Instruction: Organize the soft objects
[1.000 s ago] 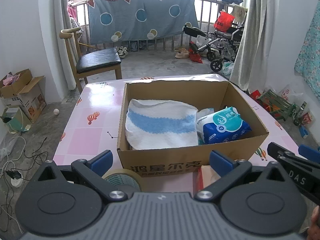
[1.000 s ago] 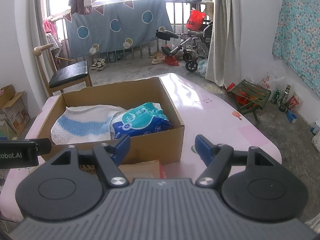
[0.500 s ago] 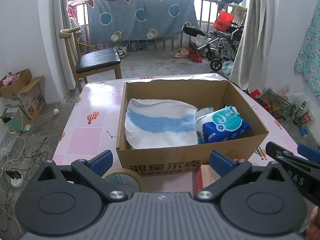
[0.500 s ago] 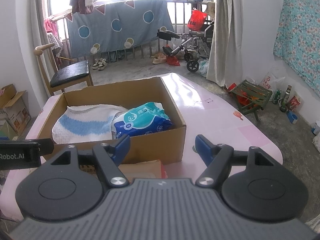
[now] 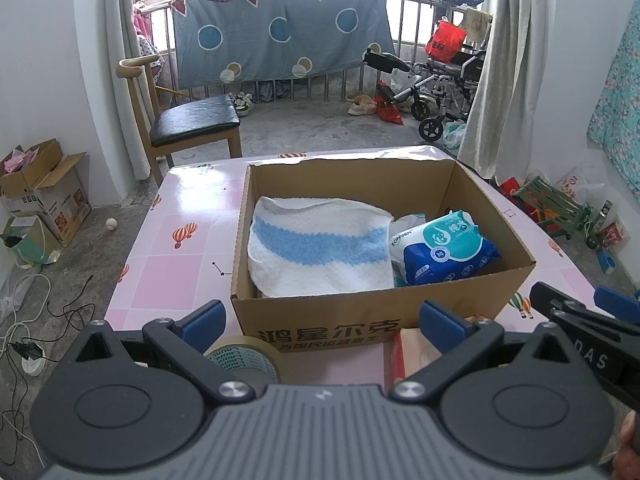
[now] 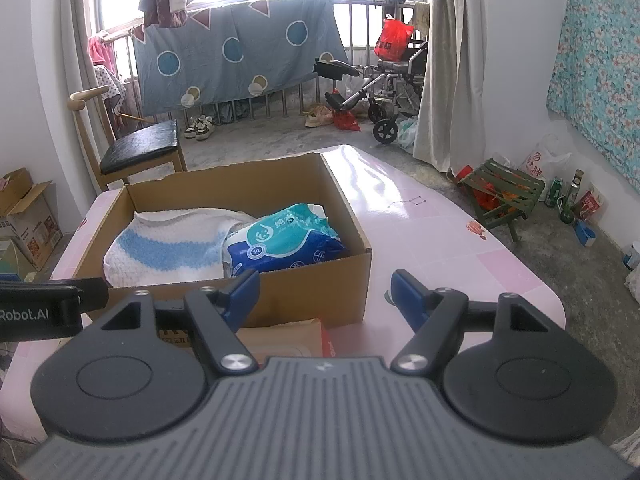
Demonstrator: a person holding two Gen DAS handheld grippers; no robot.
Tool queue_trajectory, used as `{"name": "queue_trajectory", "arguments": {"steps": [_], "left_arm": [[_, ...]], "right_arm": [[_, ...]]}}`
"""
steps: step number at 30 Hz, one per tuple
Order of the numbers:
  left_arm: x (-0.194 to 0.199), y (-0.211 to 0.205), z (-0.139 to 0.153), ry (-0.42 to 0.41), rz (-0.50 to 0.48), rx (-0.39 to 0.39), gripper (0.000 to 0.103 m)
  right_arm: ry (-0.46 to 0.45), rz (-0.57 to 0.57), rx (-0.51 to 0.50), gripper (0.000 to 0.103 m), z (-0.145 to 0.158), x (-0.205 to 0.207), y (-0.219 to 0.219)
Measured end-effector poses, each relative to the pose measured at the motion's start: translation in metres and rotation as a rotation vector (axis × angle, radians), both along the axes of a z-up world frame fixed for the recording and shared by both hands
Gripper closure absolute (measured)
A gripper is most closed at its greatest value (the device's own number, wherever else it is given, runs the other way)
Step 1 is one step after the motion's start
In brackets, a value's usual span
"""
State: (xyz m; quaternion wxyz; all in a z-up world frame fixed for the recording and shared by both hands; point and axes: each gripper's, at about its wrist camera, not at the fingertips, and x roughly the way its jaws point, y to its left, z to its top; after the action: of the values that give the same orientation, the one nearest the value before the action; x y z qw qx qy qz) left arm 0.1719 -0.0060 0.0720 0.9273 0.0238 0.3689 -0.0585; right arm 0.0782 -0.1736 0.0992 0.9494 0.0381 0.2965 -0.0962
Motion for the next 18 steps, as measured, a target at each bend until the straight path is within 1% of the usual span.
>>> {"name": "queue_trajectory", "arguments": {"steps": [8,18], "left_arm": [[0.0008,-0.0006,-0.0017,0.007,0.013,-0.002,0.000],[0.0027,0.0011,-0.0042,0.015,0.002,-0.006,0.000]], "right_arm": [[0.002,-0.001,-0.001,0.030,-0.0003,0.0002,-0.0003],[0.001,-0.011,0.001,0.030,-0.0024,-0.0001,-0.0031]]}}
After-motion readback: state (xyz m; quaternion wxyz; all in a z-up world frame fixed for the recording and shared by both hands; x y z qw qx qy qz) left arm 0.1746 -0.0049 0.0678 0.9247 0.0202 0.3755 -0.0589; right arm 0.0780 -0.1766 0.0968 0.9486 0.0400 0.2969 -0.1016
